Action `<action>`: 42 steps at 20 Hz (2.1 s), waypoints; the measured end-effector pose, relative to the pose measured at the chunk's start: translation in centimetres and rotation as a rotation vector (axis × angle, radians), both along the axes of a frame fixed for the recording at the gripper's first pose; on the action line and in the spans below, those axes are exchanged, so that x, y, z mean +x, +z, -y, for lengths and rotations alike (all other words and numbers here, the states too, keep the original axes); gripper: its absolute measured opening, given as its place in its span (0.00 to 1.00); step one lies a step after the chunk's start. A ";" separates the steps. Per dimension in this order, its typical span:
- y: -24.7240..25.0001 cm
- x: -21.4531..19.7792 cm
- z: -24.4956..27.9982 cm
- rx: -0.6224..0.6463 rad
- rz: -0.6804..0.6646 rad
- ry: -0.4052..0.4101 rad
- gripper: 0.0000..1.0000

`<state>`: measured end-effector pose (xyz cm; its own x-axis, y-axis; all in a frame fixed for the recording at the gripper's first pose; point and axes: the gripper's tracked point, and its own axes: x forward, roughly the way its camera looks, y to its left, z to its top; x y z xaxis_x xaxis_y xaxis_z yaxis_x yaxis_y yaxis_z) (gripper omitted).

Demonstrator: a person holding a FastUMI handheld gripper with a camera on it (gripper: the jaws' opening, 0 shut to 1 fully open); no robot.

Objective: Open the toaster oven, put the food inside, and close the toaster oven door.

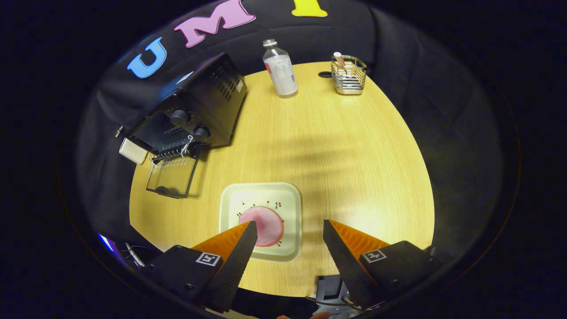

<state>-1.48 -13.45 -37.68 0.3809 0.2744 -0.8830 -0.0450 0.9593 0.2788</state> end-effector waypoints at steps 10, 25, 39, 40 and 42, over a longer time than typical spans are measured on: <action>-3.1 1.2 0.2 0.042 -0.085 0.050 0.99; -6.4 0.0 -0.8 0.067 -0.296 0.076 0.57; -4.9 -0.6 -2.2 0.498 -0.288 0.020 0.05; -4.2 -0.5 -2.7 0.543 -0.275 0.009 0.05; -3.1 -0.7 -3.4 0.609 -0.253 -0.005 0.05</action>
<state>-2.20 -10.09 -40.81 0.1845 0.7518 -0.6330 0.0978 0.6268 0.7730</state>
